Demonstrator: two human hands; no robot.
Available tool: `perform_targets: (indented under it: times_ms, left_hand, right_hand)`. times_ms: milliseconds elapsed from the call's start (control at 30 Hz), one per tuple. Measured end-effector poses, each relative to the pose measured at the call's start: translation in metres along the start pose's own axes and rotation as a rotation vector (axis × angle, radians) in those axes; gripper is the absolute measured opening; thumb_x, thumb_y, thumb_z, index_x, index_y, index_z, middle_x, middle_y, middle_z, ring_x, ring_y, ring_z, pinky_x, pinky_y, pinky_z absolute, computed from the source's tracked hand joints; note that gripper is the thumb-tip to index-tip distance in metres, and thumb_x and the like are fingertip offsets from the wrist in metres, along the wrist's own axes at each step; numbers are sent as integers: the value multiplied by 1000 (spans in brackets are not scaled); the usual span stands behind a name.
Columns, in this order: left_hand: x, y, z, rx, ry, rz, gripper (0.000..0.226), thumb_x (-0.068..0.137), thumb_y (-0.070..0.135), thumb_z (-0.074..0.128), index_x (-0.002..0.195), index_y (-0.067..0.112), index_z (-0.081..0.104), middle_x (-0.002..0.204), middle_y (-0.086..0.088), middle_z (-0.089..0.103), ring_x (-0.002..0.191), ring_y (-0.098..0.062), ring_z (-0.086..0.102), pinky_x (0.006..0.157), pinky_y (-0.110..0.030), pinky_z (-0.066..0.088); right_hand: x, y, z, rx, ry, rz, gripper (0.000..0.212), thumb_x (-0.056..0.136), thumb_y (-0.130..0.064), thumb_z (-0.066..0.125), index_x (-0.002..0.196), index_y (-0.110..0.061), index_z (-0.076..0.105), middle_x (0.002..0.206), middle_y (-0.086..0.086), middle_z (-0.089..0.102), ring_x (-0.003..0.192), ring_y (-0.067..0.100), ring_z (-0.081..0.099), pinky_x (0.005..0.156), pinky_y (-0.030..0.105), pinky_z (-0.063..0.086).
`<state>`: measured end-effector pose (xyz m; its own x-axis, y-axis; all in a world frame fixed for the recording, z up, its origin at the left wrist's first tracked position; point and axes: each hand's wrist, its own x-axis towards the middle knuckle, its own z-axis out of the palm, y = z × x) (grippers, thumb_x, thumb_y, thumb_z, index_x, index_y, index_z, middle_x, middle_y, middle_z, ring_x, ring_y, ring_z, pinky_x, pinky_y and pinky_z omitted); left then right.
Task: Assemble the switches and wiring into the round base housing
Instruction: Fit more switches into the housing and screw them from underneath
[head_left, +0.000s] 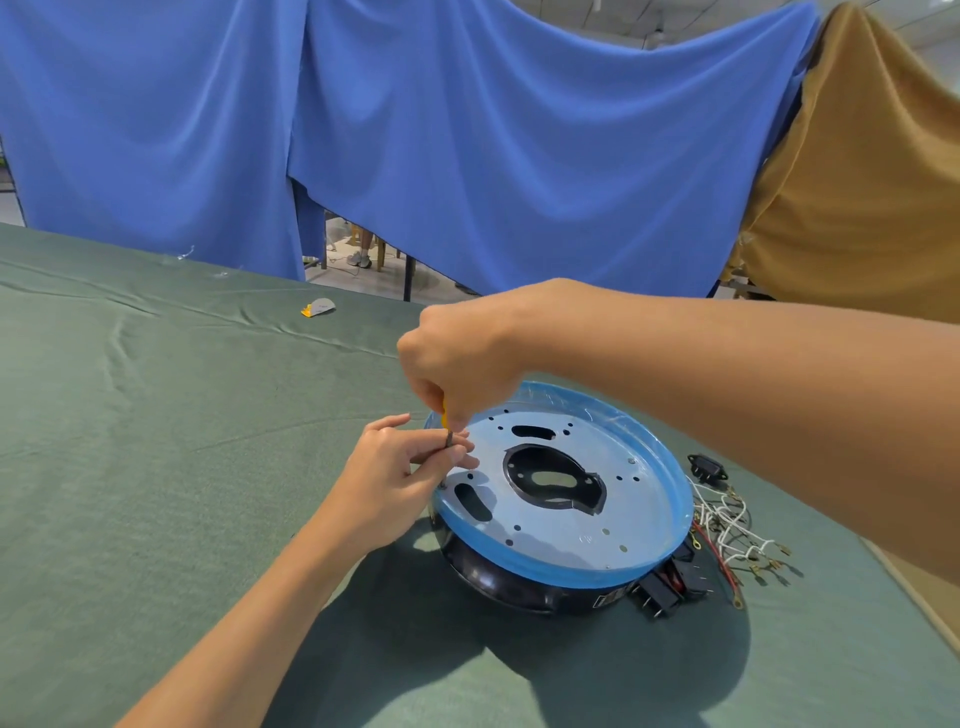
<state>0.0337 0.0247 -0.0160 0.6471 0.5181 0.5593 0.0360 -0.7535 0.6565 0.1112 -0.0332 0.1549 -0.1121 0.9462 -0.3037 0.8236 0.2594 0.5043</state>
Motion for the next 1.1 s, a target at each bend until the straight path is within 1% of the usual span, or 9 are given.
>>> perform_targets:
  times_ms: [167,233,333,433,533,633,733,867,1100]
  left_hand:
    - [-2,3,7,-13,207,10,7,81,12,78,87,11,80,89,6,76,93,9,62,104,-36,40]
    - [-2,4,8,-21,274,1,8,74,10,82,82,9,80,82,0,76,84,9,61,94,-37,45]
    - [-3,4,9,-3,273,-6,8,74,11,82,82,10,81,82,4,76,83,7,62,101,-28,39]
    - [-5,4,7,14,216,2,6,81,13,76,85,14,81,82,5,77,85,-3,66,106,-19,33]
    - [-3,3,3,16,165,14,10,86,13,72,87,17,81,87,8,77,93,2,65,108,-20,31]
    - [-2,2,1,10,137,11,11,87,14,71,89,19,81,93,9,76,99,10,60,108,-24,30]
    - [-2,2,-1,1,106,4,12,89,14,70,91,19,80,94,9,76,99,11,60,109,-23,29]
    - [-2,3,1,3,107,3,13,90,17,68,95,19,80,97,10,75,102,10,60,108,-20,29]
    - [-6,8,0,-55,121,-46,11,85,16,74,94,15,80,95,8,76,85,4,66,103,-12,33]
  right_hand:
    - [11,-5,2,107,-60,43,33,89,-17,63,59,-17,49,57,-6,60,64,15,57,52,23,42]
    - [16,-6,0,208,-139,136,25,91,-18,62,68,-11,59,59,-5,63,55,14,55,45,19,42]
    - [17,-2,0,376,-272,295,21,97,-23,55,98,-8,69,71,-2,65,55,14,46,43,18,39]
    - [13,4,3,554,-328,374,26,100,-22,47,94,-3,64,74,6,67,47,16,31,45,23,30]
    - [8,2,3,523,-300,313,34,100,-28,49,79,-3,59,77,8,74,46,17,39,46,24,35]
    - [7,0,2,321,-161,173,24,88,-33,67,82,-10,66,69,-1,72,58,16,57,52,20,45]
    - [8,-3,6,151,-39,69,18,84,-26,71,70,-18,63,58,-9,64,57,5,57,37,8,37]
    - [11,3,10,310,-95,139,25,84,-27,70,63,-16,63,49,-9,61,61,14,59,54,22,47]
    - [28,-2,6,512,-335,380,26,96,-24,55,106,-6,71,65,0,51,53,15,37,47,21,32]
